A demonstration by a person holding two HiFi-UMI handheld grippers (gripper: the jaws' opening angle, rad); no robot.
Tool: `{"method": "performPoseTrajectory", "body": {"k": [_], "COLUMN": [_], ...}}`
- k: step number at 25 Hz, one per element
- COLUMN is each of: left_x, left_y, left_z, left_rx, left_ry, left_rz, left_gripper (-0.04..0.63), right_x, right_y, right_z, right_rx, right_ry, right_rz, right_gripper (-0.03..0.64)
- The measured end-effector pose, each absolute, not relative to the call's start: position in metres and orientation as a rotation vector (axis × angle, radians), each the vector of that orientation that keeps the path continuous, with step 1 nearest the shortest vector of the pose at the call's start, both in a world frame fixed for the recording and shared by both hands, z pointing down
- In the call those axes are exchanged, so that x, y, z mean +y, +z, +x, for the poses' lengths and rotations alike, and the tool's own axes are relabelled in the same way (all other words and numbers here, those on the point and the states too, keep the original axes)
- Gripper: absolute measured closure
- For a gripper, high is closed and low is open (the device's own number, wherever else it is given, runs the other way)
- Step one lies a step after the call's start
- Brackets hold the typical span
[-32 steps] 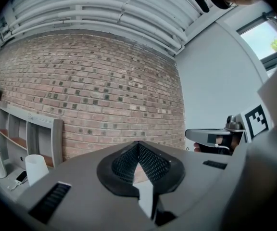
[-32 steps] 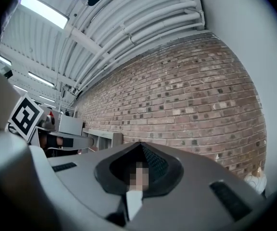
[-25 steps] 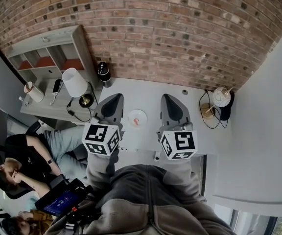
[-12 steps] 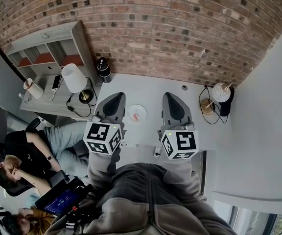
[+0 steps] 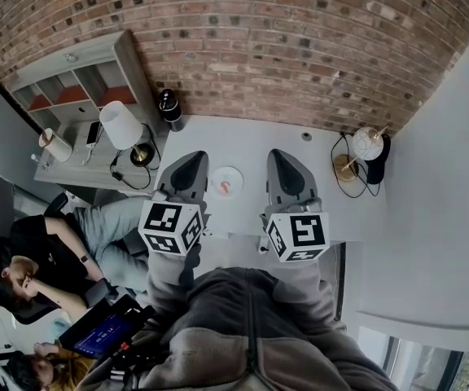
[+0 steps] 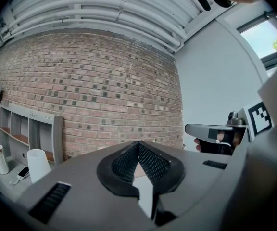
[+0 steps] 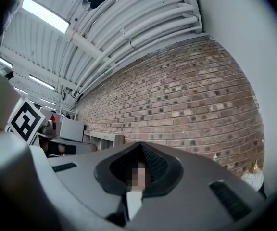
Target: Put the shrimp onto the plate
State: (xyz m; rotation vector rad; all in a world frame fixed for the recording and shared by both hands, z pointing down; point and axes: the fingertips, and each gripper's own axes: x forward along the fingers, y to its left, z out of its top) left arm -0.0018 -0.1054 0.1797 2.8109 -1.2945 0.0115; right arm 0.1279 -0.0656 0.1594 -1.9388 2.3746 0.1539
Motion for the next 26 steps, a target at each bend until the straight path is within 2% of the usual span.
{"method": "performPoseTrajectory", "body": {"k": [26], "left_x": [-0.101], "left_y": [0.206], "left_z": [0.016], "left_rx": [-1.394], "left_ry": [0.13], "left_rz": [2.757], "left_gripper": [0.591], "right_x": [-0.059], "right_y": [0.184], "right_z": [0.149], "right_rx": [2.442], "right_ry": [0.115], "right_rz": [-1.888], "right_gripper": [0.617]}}
